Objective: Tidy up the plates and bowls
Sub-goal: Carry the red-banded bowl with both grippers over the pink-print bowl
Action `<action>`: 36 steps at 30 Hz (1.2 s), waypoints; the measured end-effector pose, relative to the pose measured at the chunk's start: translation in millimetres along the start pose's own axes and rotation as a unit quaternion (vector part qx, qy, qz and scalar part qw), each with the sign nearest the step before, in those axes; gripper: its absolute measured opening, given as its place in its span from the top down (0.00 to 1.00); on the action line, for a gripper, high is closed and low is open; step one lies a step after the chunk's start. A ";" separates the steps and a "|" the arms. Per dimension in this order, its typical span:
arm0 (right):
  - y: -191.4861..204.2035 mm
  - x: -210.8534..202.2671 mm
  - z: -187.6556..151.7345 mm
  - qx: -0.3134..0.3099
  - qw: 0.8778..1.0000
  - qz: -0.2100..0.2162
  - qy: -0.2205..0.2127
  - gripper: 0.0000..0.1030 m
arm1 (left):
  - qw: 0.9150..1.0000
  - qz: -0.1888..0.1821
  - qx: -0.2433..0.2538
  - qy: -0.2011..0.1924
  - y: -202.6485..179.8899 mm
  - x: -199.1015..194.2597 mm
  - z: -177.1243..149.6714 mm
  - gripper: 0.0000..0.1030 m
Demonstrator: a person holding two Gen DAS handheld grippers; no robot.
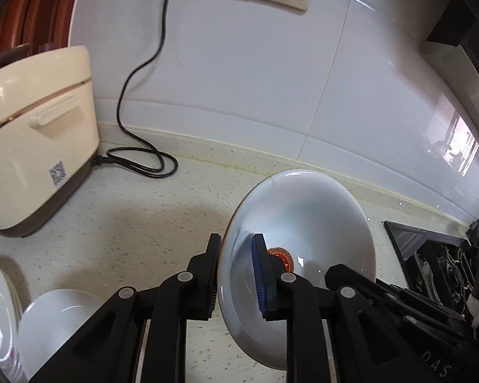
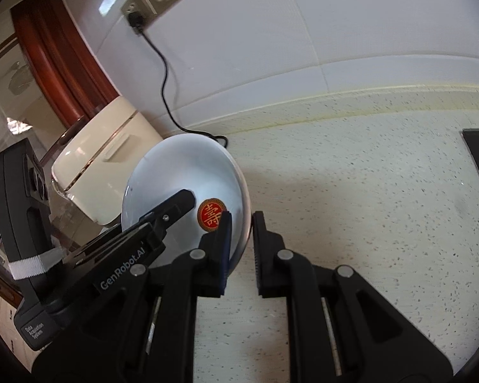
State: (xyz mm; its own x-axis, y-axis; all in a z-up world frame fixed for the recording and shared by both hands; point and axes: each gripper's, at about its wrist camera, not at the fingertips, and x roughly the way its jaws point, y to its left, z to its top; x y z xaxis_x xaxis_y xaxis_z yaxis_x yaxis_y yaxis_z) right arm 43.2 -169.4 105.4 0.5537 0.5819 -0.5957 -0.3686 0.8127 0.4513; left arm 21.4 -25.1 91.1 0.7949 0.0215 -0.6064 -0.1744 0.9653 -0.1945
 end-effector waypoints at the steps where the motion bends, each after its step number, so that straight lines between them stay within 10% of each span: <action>1: 2.3 -0.1 -0.6 -0.004 1.000 0.002 0.000 0.85 | 1.000 0.003 0.002 -0.002 0.5 -2.3 -0.8 0.81; 36: 75.9 -12.1 -24.3 -0.082 0.990 0.115 -0.014 0.83 | 0.998 0.063 -0.004 -0.022 52.9 -74.0 -14.4 0.72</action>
State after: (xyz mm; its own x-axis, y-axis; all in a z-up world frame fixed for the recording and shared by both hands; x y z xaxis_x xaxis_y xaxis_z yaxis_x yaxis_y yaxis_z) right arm -9.6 -114.0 130.8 0.4609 0.7529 -0.4698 -0.6019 0.6542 0.4580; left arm -55.0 20.7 114.6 0.7907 0.1537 -0.5926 -0.2785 0.9523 -0.1246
